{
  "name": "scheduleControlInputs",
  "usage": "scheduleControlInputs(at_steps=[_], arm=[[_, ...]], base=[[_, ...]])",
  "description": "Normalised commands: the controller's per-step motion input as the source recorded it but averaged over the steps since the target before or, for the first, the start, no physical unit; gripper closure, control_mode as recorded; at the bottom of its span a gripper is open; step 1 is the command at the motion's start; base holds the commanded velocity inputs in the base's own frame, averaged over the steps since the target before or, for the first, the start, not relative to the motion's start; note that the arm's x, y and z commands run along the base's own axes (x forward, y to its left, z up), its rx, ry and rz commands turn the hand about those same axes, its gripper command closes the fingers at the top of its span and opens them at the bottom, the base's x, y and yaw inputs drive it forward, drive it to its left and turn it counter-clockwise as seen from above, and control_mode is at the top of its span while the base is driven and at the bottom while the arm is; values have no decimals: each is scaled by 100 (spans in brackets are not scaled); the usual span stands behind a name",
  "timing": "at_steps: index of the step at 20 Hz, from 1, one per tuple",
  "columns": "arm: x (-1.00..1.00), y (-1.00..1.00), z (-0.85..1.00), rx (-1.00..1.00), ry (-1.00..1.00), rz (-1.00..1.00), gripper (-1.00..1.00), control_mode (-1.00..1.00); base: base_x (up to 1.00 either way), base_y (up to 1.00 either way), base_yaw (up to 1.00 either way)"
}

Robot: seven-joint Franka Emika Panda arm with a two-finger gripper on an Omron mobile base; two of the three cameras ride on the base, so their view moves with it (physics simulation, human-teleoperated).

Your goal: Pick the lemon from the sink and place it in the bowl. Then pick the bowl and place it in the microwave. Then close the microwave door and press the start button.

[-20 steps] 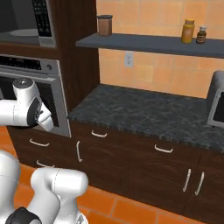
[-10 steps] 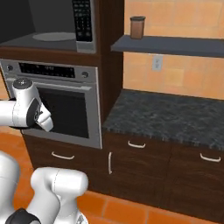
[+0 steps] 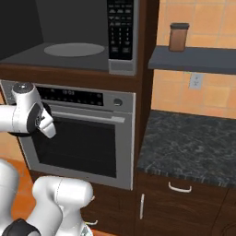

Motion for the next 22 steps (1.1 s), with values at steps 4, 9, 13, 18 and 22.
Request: scheduleControlInputs(at_steps=[4,9,13,18,22], arm=[[0,0,0,0,0,0,100,100],[0,0,0,0,0,0,100,100],[0,0,0,0,0,0,100,100],[-12,1,-4,0,0,-1,100,-100],[-70,0,2,11,0,-3,100,-100]], base=[[54,1,-18],[9,4,-9],[0,0,-1],[-5,0,-1],[0,0,0]])
